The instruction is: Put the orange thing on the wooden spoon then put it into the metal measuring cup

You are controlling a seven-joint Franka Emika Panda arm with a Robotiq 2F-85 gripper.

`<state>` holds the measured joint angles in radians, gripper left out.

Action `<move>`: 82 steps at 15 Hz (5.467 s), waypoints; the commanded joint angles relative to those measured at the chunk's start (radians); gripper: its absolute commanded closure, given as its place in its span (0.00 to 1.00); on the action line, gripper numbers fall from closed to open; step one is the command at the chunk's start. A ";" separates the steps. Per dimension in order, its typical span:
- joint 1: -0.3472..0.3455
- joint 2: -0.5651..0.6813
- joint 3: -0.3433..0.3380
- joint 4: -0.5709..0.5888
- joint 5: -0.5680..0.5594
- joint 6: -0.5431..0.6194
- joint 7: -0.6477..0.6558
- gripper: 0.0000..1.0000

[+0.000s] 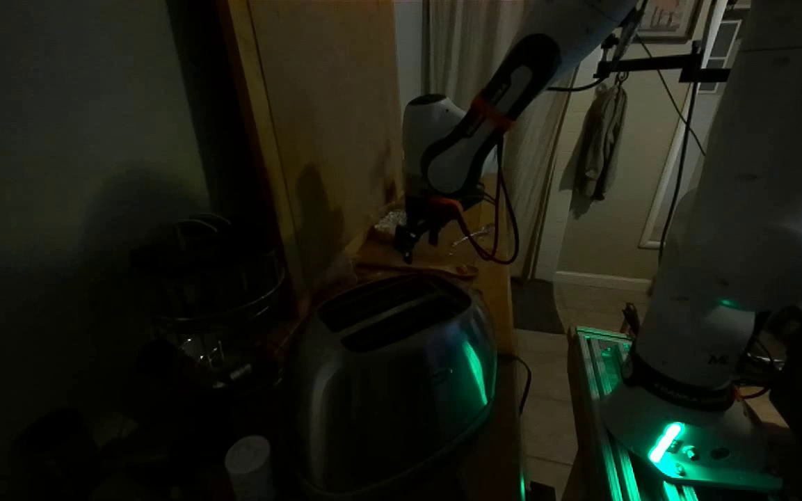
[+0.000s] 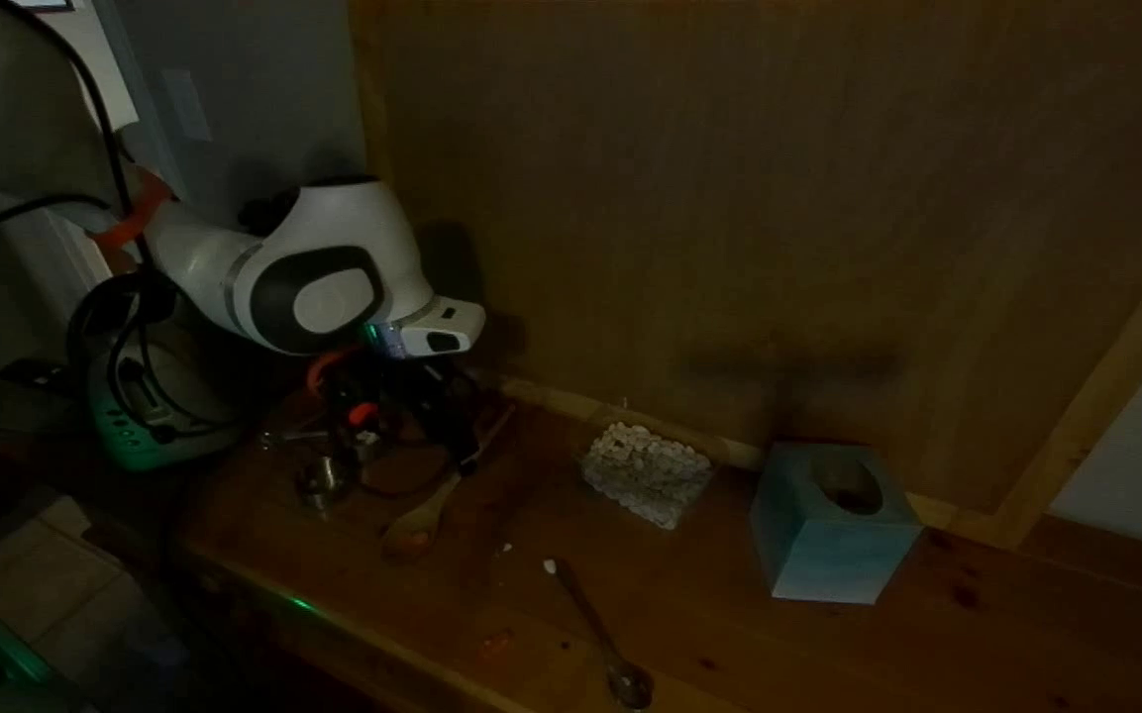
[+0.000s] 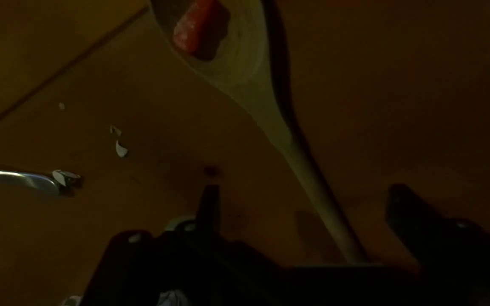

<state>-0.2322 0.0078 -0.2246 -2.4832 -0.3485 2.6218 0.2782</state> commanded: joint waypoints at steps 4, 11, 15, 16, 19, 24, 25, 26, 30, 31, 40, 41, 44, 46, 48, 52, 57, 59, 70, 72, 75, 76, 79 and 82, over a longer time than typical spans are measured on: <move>0.002 0.046 0.002 0.032 0.159 -0.010 -0.322 0.00; -0.002 0.109 0.016 0.096 0.259 0.016 -0.511 0.00; -0.005 0.150 0.019 0.129 0.258 0.010 -0.528 0.00; -0.006 0.159 0.021 0.134 0.257 0.011 -0.533 0.00; -0.008 0.181 0.026 0.155 0.259 0.008 -0.544 0.28; -0.008 0.204 0.030 0.182 0.250 0.002 -0.542 0.61; -0.008 0.207 0.031 0.186 0.250 0.000 -0.541 0.69; -0.008 0.211 0.031 0.189 0.248 0.001 -0.541 0.70; -0.009 0.220 0.032 0.196 0.245 0.005 -0.539 0.84; -0.009 0.223 0.032 0.202 0.245 0.004 -0.539 0.89; -0.008 0.191 0.038 0.191 0.239 -0.008 -0.581 0.93; -0.007 0.178 0.042 0.182 0.236 -0.014 -0.594 0.93; -0.003 0.139 0.051 0.168 0.225 -0.037 -0.644 0.93; -0.001 0.111 0.058 0.158 0.222 -0.055 -0.681 0.93; 0.001 0.079 0.064 0.145 0.223 -0.076 -0.728 0.93; 0.009 -0.007 0.073 0.095 0.227 -0.133 -0.849 0.93; 0.032 -0.113 0.064 0.031 0.225 -0.212 -0.973 0.93; 0.038 -0.140 0.058 0.017 0.213 -0.221 -0.986 0.93; 0.104 -0.250 0.057 -0.009 0.268 -0.264 -1.030 0.93; 0.101 -0.207 0.051 0.020 0.230 -0.257 -0.998 0.85; 0.124 -0.227 0.060 0.017 0.231 -0.290 -0.997 0.85; 0.124 -0.229 0.060 0.014 0.231 -0.290 -0.997 0.85; 0.124 -0.229 0.059 0.011 0.231 -0.290 -0.997 0.93; 0.151 -0.246 0.056 -0.002 0.282 -0.283 -1.054 0.93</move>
<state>-0.1152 -0.2201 -0.1567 -2.4732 -0.1140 2.3362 -0.7239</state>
